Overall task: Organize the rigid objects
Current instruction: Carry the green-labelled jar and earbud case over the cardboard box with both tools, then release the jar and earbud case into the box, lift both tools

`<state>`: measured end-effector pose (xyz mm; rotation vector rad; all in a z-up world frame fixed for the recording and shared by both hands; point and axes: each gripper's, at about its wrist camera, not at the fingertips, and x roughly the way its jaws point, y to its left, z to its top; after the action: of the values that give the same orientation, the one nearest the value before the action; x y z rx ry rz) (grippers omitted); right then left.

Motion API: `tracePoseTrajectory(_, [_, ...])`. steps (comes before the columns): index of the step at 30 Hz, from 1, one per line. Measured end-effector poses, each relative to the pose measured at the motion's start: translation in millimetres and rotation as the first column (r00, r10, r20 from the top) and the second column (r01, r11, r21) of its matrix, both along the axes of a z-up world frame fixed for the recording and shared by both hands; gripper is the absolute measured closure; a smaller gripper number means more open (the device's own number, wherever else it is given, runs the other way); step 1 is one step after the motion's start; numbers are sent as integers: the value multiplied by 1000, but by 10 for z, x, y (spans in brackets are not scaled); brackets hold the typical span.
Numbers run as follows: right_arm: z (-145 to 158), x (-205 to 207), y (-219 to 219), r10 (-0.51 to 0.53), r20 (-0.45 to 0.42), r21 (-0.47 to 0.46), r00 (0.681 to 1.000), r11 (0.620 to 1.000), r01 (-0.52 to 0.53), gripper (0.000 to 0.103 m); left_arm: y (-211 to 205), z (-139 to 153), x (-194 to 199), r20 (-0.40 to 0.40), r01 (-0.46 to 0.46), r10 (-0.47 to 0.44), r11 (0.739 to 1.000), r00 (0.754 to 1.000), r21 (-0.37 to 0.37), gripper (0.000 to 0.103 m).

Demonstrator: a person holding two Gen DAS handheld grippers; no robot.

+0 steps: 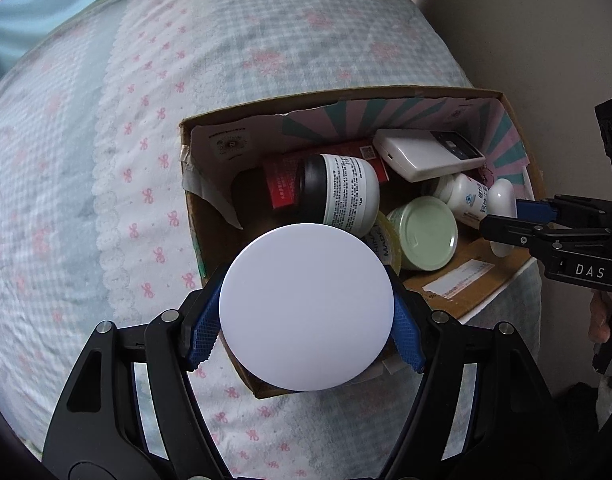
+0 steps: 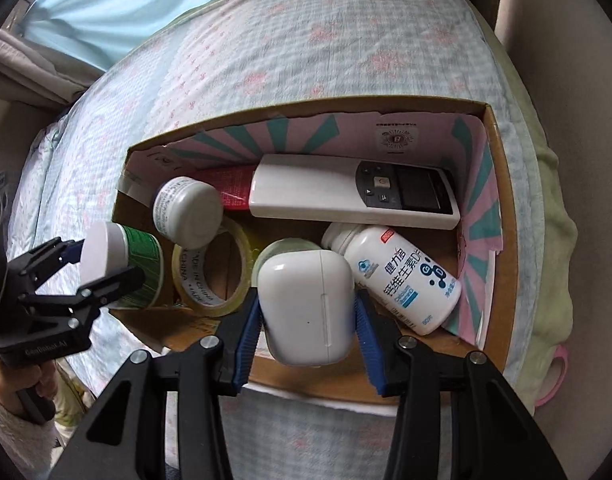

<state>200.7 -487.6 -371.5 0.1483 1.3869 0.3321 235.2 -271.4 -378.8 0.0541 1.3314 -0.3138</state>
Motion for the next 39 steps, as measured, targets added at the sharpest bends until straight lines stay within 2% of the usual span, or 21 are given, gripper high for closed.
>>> tracePoseTrajectory(4, [-98, -16, 18, 73, 48, -1, 996, 997, -73, 60, -61, -53, -2, 13, 39, -39, 999, 999, 39, 33])
tracePoseTrajectory(6, [-147, -23, 55, 102, 47, -35, 994, 994, -100, 57, -82, -40, 10, 6, 46, -46, 999, 999, 18, 17])
tracePoseTrajectory(7, [-155, -35, 61, 108, 52, -68, 993, 992, -104, 47, -91, -14, 8, 13, 48, -48, 999, 999, 19, 1])
tracePoseTrajectory(8, [-148, -50, 58, 104, 61, -99, 993, 990, -98, 38, -97, 25, -2, 31, 50, -51, 998, 998, 29, 0])
tracePoseTrajectory(10, [-112, -107, 7, 80, 86, -111, 993, 991, -70, 1, -106, 94, -16, 46, 63, -65, 997, 997, 52, 0])
tracePoseTrajectory(13, [-119, -151, -96, 38, 48, -30, 998, 999, -37, 0, -105, 127, -37, 44, 74, -78, 995, 996, 69, 0])
tracePoseTrajectory(18, [-103, -265, -99, 24, 64, -61, 998, 998, -20, 0, -105, 144, -83, 32, 76, -78, 995, 996, 61, 0])
tracePoseTrajectory(24, [-30, -308, -78, 5, 65, -69, 998, 998, -1, 0, -73, 252, -179, 57, 70, -73, 996, 996, 56, 0])
tracePoseTrajectory(28, [135, -323, 48, 8, 69, -92, 998, 996, -2, 0, -5, 404, -231, 76, 58, -61, 998, 995, 38, 0])
tracePoseTrajectory(33, [663, -408, 259, 27, 121, -121, 992, 993, -13, 0, 197, 890, -358, 141, 28, -26, 1000, 990, -10, 0])
tracePoseTrajectory(35, [996, -466, 388, 35, 164, -139, 986, 990, -12, 0, 346, 1178, -433, 178, 19, -12, 999, 984, -40, 0])
tracePoseTrajectory(39, [1769, -636, 726, 18, 267, -149, 963, 989, 23, 0, 735, 1902, -613, 286, -17, 27, 999, 958, -38, 0])
